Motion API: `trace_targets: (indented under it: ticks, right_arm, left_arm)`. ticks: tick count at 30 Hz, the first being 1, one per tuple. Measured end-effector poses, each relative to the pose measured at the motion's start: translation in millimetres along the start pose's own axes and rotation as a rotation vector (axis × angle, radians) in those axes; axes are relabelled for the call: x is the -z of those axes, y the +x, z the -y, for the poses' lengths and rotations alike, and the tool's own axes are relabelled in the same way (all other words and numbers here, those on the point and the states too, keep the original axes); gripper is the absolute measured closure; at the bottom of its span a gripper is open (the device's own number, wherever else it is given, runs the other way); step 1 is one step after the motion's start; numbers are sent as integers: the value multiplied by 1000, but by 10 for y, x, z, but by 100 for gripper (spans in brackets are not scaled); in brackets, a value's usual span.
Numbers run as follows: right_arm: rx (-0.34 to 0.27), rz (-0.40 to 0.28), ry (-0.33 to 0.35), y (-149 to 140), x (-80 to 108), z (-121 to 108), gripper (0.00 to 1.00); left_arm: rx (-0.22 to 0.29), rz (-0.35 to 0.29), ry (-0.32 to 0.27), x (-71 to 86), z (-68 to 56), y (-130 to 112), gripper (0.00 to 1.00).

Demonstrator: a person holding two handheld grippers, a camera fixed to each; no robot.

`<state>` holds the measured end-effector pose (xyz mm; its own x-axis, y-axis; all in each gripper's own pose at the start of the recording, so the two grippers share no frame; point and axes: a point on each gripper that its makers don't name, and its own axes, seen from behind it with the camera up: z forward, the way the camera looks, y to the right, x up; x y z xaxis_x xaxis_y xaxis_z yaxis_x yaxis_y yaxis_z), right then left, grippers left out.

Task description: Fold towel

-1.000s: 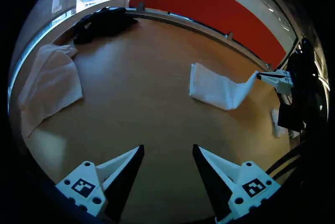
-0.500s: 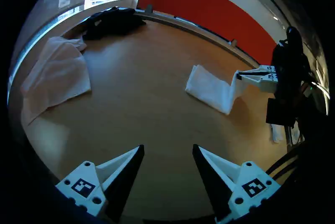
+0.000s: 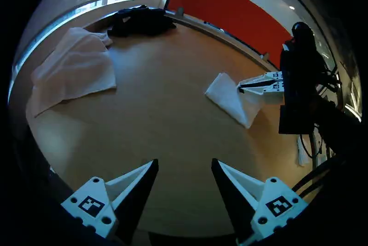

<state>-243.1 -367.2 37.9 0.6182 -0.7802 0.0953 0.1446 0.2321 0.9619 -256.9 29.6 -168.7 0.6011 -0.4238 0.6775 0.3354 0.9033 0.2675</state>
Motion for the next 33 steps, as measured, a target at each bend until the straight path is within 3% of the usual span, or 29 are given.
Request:
trace_targets:
  ticks: [9, 19, 22, 27, 31, 33]
  right_arm:
    - [69, 55, 66, -44, -326, 275, 95]
    - [65, 53, 68, -65, -324, 273, 93]
    - [65, 46, 67, -51, -302, 273, 83]
    - [68, 26, 60, 7, -263, 284, 47]
    - [46, -7, 61, 87, -198, 307, 34]
    - [28, -24, 57, 121, -159, 307, 33]
  left_arm:
    - [33, -8, 11, 39, 41, -58, 15]
    - [42, -5, 10, 32, 27, -81, 15]
    - [42, -4, 9, 28, 23, -82, 15]
    - [38, -3, 8, 24, 17, -80, 15]
    - [38, -2, 6, 19, 4, -75, 15]
    - [40, -3, 3, 17, -4, -70, 15]
